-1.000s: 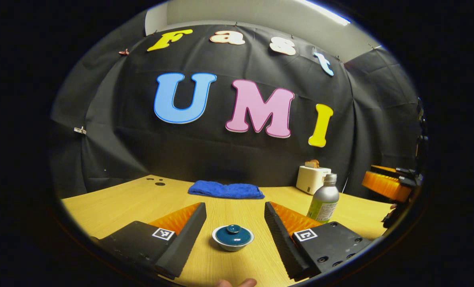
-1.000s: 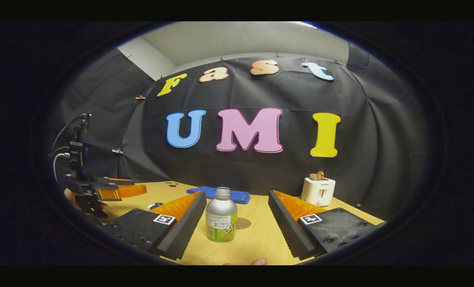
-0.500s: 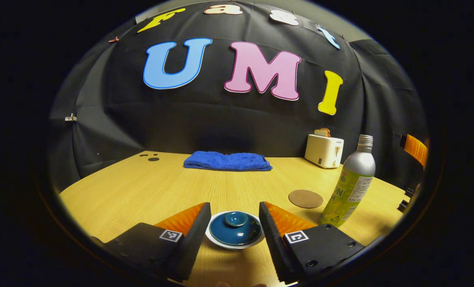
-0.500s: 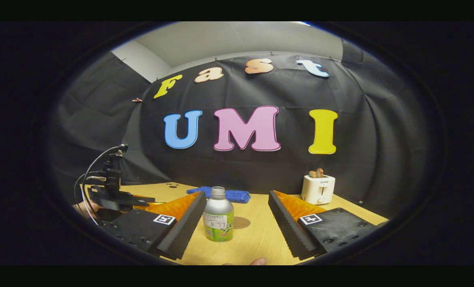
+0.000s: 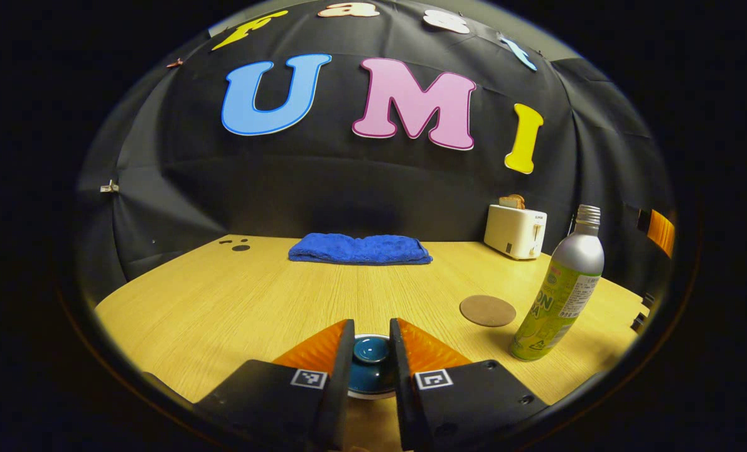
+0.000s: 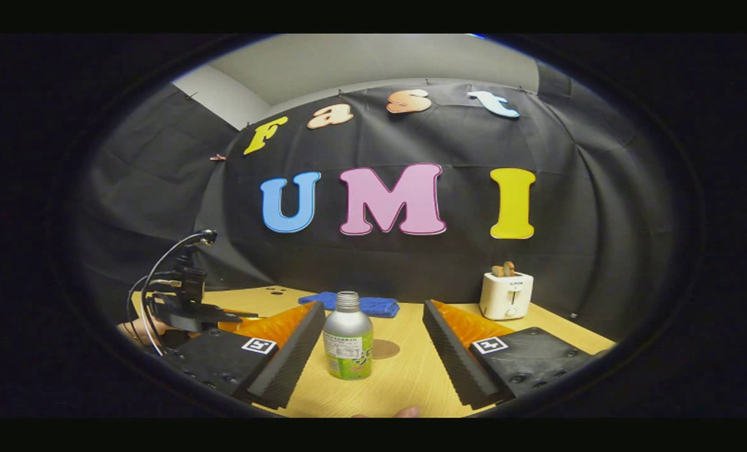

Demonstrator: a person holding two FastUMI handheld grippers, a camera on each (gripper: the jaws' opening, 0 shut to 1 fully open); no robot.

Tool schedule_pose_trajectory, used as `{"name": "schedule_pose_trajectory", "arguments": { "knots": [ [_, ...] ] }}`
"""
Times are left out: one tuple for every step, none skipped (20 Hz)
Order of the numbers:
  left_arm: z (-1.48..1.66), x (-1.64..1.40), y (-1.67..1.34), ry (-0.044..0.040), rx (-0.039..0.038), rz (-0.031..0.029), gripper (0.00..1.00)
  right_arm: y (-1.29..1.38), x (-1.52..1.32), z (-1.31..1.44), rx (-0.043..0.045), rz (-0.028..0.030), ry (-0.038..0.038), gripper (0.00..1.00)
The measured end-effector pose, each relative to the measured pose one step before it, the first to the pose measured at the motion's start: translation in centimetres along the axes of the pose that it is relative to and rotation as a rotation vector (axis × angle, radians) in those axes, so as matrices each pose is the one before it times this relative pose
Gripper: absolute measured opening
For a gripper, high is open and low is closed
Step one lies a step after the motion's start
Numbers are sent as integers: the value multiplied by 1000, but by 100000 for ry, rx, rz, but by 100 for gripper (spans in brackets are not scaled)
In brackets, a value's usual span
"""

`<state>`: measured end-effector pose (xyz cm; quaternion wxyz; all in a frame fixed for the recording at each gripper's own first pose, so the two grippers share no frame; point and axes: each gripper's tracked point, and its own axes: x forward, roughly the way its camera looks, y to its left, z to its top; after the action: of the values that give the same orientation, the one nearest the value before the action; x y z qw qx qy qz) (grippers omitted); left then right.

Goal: Open the teacup lid with one hand, grasp the water bottle and pour water into the teacup with the other hand; after pouring, place the water bottle on the coaster and then close the teacup lid.

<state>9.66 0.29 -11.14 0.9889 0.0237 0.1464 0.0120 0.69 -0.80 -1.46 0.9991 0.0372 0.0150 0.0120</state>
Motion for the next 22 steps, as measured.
{"name": "schedule_pose_trajectory", "arguments": {
  "knots": [
    [28, 22, 102, -159, -271, 183, 35, -7, -36, 37, 237, 93, -3, 96],
    [231, -355, 104, -633, -441, 339, 35, 102, 57, -45, -45, 53, -4, 97],
    [-8, 219, 152, -750, -911, 509, 33, -3, 35, -55, -217, -84, 12, 97],
    [317, -61, 38, -1344, -1640, -208, 32, -10, 89, -118, -189, 7, 229, 97],
    [187, -41, -154, -1034, -2050, -307, 31, 80, 130, -228, 68, 172, 413, 97],
    [338, -350, -151, -1370, -1576, -492, 31, 112, 137, -357, 402, 322, 660, 97],
    [678, -474, -110, -1810, -712, -321, 31, 190, 169, -489, 649, 567, 1153, 97],
    [747, -572, -56, -1772, 145, -199, 30, 257, 169, -684, 913, 632, 1336, 97],
    [700, -777, 115, -1983, 319, 103, 30, 236, 293, -628, 1035, 574, 1331, 97],
    [820, -1009, 213, -1951, -114, -18, 30, 350, 269, -673, 1023, 741, 1570, 97],
    [675, -1033, 342, -1894, -974, 105, 31, 319, 320, -811, 760, 168, 1909, 97],
    [787, -1175, 478, -1626, -1729, -256, 30, 166, 276, -1011, 491, -82, 2053, 97],
    [577, -1118, 433, -1141, -2415, -442, 30, 192, 212, -828, 390, 90, 2025, 97],
    [609, -1032, 426, -522, -2697, -1011, 30, 98, 217, -889, 49, -126, 1861, 97],
    [469, -1060, 551, -166, -2474, -311, 30, 65, 349, -713, -400, -638, 1623, 97],
    [618, -1001, 790, -834, -2006, 298, 30, -99, 533, -622, -646, -1076, 1559, 97],
    [502, -785, 710, -756, -1109, 563, 30, -173, 545, -514, -745, -1292, 1536, 97],
    [424, -778, 810, -994, -115, 1383, 30, 6, 676, -453, -518, -900, 1580, 97],
    [254, -404, 839, -601, 893, 1607, 30, 117, 510, -331, -63, -578, 1361, 97],
    [187, -190, 668, 245, 1458, 1272, 30, 398, 483, -349, 197, 32, 1430, 97],
    [77, -236, 536, -344, 901, 1385, 30, 438, 444, -410, 329, -48, 1183, 98],
    [275, -265, 413, -784, 559, 814, 30, 166, 308, -312, -1451, -949, 1515, 98]
  ]
}}
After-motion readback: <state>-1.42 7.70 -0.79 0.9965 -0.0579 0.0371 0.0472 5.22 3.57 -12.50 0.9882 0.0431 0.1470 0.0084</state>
